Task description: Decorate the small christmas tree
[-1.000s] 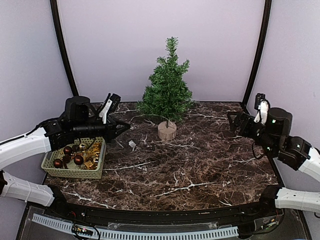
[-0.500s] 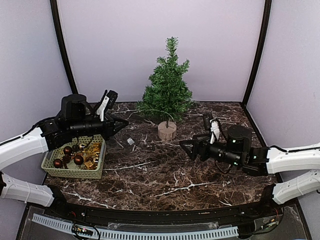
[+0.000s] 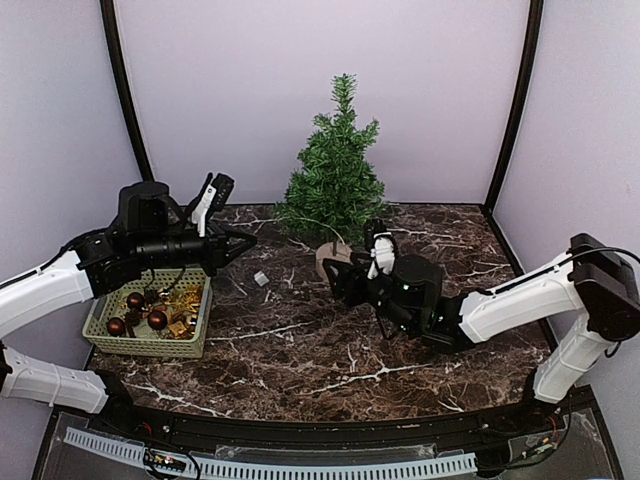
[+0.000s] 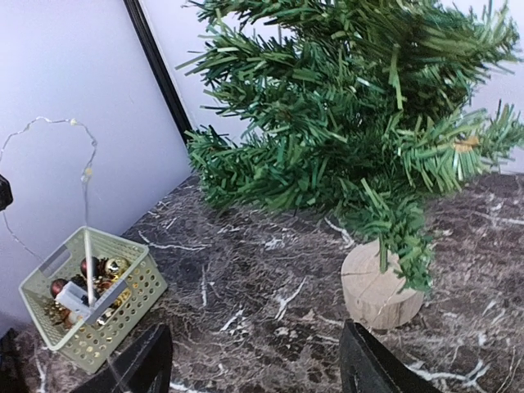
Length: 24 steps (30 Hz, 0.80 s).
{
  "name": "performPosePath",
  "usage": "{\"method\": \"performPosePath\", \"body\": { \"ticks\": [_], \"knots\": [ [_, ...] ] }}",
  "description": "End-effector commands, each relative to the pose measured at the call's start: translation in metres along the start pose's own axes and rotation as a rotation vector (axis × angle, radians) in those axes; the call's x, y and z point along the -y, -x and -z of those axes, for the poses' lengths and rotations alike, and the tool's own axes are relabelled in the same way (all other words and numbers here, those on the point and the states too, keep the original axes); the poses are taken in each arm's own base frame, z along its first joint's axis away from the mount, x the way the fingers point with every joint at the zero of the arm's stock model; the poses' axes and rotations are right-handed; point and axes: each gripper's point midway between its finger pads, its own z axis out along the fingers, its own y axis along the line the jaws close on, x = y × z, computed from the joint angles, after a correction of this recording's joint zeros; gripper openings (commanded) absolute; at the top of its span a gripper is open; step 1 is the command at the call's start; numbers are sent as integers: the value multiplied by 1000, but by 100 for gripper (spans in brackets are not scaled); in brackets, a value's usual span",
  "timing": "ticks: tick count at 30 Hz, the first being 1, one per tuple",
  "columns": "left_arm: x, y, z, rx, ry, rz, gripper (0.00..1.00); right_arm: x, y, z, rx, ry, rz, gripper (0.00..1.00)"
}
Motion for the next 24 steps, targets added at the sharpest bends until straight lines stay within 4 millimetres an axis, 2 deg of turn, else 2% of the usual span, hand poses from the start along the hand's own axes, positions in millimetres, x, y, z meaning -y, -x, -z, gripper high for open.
{"method": "performPosePath", "body": {
  "ticks": [1,3,5,11,18,24],
  "knots": [
    [10,24,15,54,-20,-34,4,13,29,-5,150,-152,-64,60],
    [11,29,18,66,-16,-34,4,27,25,-3,157,-228,-60,45],
    [10,35,21,81,-8,-33,4,38,23,1,161,-283,-42,35],
    [1,49,26,85,61,-25,4,59,10,10,120,-336,22,19],
    [-7,58,35,103,124,-41,4,98,-5,25,73,-398,14,14],
    [-7,60,36,109,126,-37,4,122,-3,37,70,-434,18,13]
  ]
}}
